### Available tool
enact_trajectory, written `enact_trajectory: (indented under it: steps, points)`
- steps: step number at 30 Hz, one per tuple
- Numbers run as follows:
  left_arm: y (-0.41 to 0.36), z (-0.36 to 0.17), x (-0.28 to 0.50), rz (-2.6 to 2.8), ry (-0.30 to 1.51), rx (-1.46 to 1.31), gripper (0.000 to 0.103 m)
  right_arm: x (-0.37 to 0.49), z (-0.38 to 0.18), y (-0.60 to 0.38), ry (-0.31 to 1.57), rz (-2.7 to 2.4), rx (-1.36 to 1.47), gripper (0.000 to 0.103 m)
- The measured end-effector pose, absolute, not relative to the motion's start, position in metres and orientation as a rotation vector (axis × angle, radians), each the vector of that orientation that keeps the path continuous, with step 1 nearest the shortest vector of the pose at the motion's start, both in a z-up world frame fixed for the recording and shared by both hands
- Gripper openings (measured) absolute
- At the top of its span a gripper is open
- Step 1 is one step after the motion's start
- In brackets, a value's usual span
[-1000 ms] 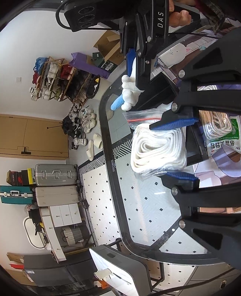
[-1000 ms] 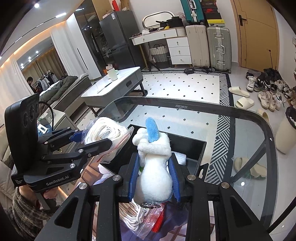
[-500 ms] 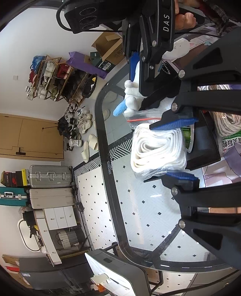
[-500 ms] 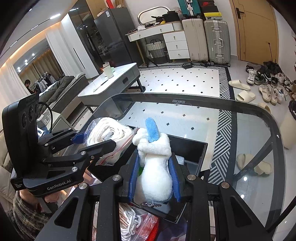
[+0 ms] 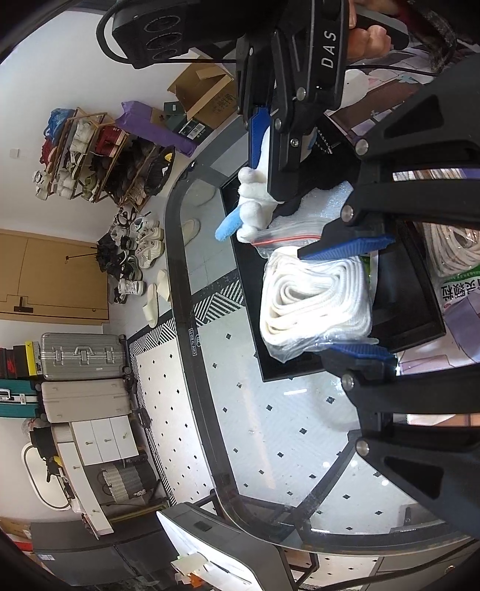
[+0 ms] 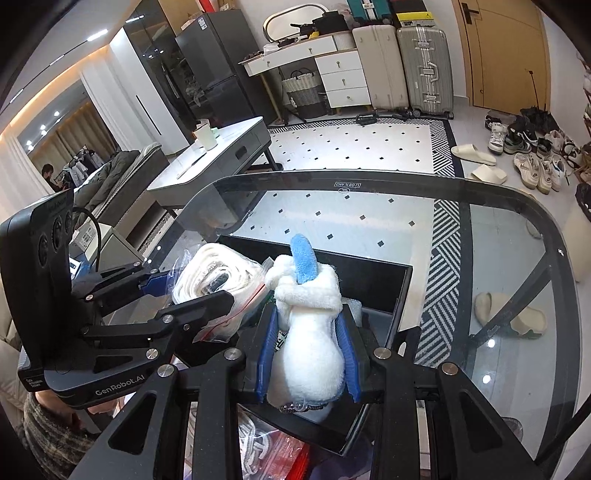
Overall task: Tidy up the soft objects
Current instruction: 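Lower the rope bag into the box with left tool while right tool lowers the plush beside it, then open right gripper to release the plush while left gripper opens to release the rope bag, then withdraw both tools from the box back over the remaining pile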
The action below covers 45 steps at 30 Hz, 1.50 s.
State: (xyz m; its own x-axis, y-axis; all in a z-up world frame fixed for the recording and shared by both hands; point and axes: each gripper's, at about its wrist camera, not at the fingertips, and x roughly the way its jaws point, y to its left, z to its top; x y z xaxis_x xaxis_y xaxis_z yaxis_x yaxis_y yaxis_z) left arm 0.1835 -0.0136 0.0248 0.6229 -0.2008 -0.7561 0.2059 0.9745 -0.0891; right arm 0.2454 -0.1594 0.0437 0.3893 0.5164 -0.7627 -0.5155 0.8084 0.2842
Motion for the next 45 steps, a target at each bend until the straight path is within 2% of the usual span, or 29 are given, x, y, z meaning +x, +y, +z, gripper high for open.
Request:
enact_trajectory:
  steps: [16, 23, 26, 28, 30, 33, 36, 43, 45]
  points:
    - [-0.021, 0.014, 0.177, -0.239, 0.902, 0.037, 0.038, 0.241, 0.034, -0.162, 0.989, 0.651, -0.014, 0.032]
    - [-0.022, 0.015, 0.177, -0.247, 0.912, 0.042, 0.043, 0.237, 0.033, -0.161, 0.993, 0.656, -0.019, 0.033]
    - [-0.023, 0.015, 0.173, -0.253, 0.91, 0.051, 0.045, 0.233, 0.036, -0.164, 0.979, 0.658, -0.018, 0.041]
    - [-0.023, 0.018, 0.171, -0.253, 0.902, 0.052, 0.046, 0.23, 0.041, -0.166, 0.961, 0.658, -0.017, 0.052]
    - [-0.023, 0.021, 0.169, -0.253, 0.892, 0.053, 0.055, 0.228, 0.044, -0.169, 0.952, 0.658, -0.017, 0.053]
    - [-0.022, 0.026, 0.165, -0.255, 0.883, 0.057, 0.058, 0.225, 0.05, -0.174, 0.942, 0.652, -0.009, 0.054]
    - [-0.02, 0.03, 0.161, -0.252, 0.878, 0.059, 0.06, 0.22, 0.055, -0.178, 0.927, 0.648, -0.002, 0.068]
    - [-0.015, 0.039, 0.147, -0.236, 0.852, 0.052, 0.067, 0.202, 0.065, -0.185, 0.9, 0.651, -0.007, 0.085]
    - [-0.016, 0.041, 0.143, -0.239, 0.847, 0.046, 0.075, 0.196, 0.067, -0.186, 0.896, 0.651, -0.009, 0.088]
